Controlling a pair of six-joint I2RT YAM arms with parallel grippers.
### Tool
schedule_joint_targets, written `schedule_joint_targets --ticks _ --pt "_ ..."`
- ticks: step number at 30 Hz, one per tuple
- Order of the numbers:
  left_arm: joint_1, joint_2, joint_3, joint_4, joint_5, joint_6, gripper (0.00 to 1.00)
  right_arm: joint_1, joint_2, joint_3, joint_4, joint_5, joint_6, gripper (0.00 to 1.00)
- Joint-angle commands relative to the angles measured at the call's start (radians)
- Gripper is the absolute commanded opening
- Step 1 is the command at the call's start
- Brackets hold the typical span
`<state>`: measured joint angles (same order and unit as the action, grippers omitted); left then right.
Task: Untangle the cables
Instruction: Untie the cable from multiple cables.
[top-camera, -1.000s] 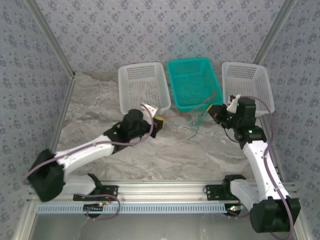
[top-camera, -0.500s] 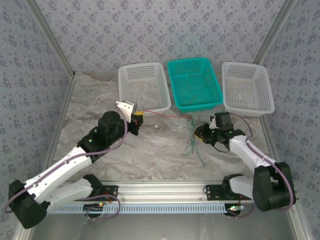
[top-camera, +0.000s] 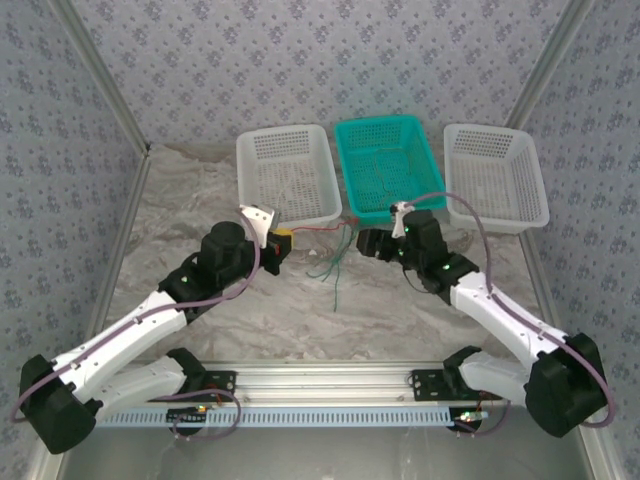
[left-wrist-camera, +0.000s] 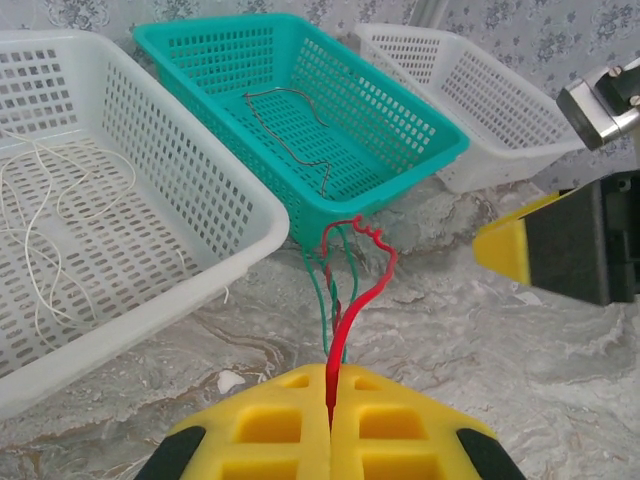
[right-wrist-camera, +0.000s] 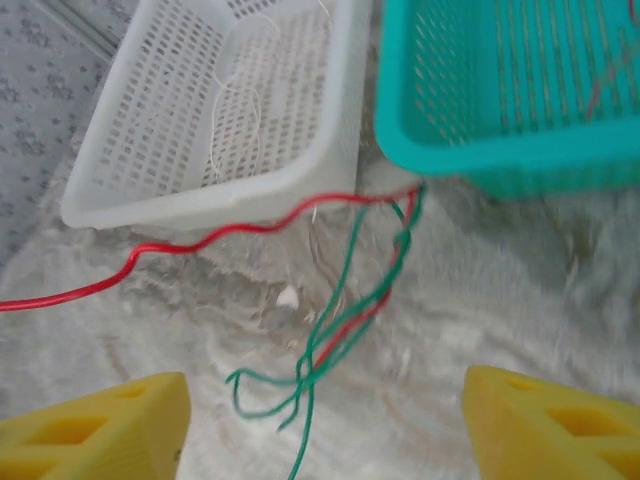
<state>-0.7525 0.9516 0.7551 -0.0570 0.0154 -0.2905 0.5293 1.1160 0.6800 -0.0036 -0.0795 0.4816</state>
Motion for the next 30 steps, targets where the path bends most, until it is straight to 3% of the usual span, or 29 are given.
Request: schedule_joint_targets --ticks 1,3,8,11,16,20,24,26,30 --pt "0.004 -0.023 0.015 0.017 0.039 -0.015 0.00 0.053 0.064 -0.105 0.363 0.216 -0.171 0.77" --pt "0.004 -0.036 0.023 0.013 0.061 -0.021 0.00 0.062 0.136 -0.133 0.501 0.253 -0.186 0.85" --pt "0.004 -0.055 0.066 -0.012 0.140 -0.030 0.00 0.075 0.294 -0.105 0.613 0.244 -0.233 0.86" --pt "-0.002 -0.055 0.095 -0.015 0.197 -0.040 0.00 0.079 0.367 -0.100 0.653 0.340 -0.231 0.86" --pt "-0.008 -0.112 0.132 0.001 0.187 -0.068 0.00 0.095 0.420 -0.104 0.643 0.480 -0.210 0.84" --pt "0.013 -0.141 0.238 -0.143 0.099 -0.055 0.00 0.096 0.417 -0.120 0.597 0.459 -0.205 0.69" --pt "0.050 -0.121 0.356 -0.356 -0.091 -0.027 0.00 0.102 0.378 -0.147 0.538 0.447 -0.213 0.34" --pt "0.094 -0.111 0.408 -0.425 -0.133 0.000 0.00 0.101 0.356 -0.180 0.545 0.440 -0.235 0.29" --pt "0.241 -0.102 0.487 -0.506 -0.112 0.032 0.00 0.091 0.294 -0.225 0.499 0.446 -0.266 0.31"
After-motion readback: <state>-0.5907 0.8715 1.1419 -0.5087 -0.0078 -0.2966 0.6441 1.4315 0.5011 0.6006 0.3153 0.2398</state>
